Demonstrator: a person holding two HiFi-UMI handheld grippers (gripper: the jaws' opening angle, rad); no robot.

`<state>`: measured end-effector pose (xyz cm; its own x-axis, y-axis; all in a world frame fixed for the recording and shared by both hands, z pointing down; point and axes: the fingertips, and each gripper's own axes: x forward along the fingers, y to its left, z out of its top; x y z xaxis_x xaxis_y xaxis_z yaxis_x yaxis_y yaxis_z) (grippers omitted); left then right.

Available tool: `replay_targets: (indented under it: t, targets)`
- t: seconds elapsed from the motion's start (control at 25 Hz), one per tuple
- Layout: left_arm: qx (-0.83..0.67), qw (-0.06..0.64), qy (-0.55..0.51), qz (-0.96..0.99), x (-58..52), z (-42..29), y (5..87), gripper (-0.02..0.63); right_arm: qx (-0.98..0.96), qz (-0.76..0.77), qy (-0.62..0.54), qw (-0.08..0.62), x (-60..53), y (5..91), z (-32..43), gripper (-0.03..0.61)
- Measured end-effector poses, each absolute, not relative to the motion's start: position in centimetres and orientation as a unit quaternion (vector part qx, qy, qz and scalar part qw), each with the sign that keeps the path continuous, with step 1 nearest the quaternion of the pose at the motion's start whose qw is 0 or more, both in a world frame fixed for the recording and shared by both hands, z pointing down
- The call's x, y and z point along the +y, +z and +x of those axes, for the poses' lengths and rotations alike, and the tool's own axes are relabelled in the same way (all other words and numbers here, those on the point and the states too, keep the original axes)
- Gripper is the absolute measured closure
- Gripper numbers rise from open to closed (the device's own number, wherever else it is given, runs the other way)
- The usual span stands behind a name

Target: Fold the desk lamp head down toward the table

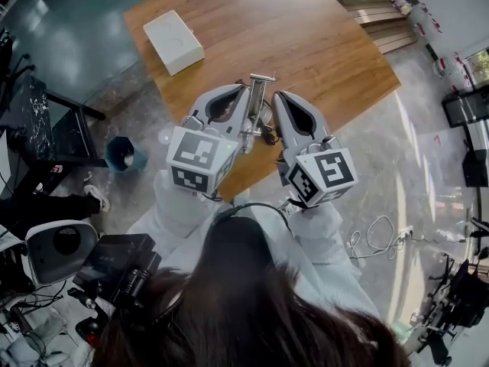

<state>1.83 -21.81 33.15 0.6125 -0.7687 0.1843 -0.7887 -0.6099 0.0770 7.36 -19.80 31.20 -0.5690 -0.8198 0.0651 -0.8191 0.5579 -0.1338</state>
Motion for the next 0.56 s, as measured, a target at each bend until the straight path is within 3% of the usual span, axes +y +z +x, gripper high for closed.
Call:
replay_targets:
  t: [0.56]
  targets:
    - [-0.434, 0.071, 0.07, 0.895, -21.57, 1.79, 33.49, 0.612, 0.884, -0.461, -0.077, 0.002, -19.4, 31.65, 7.19, 0.578]
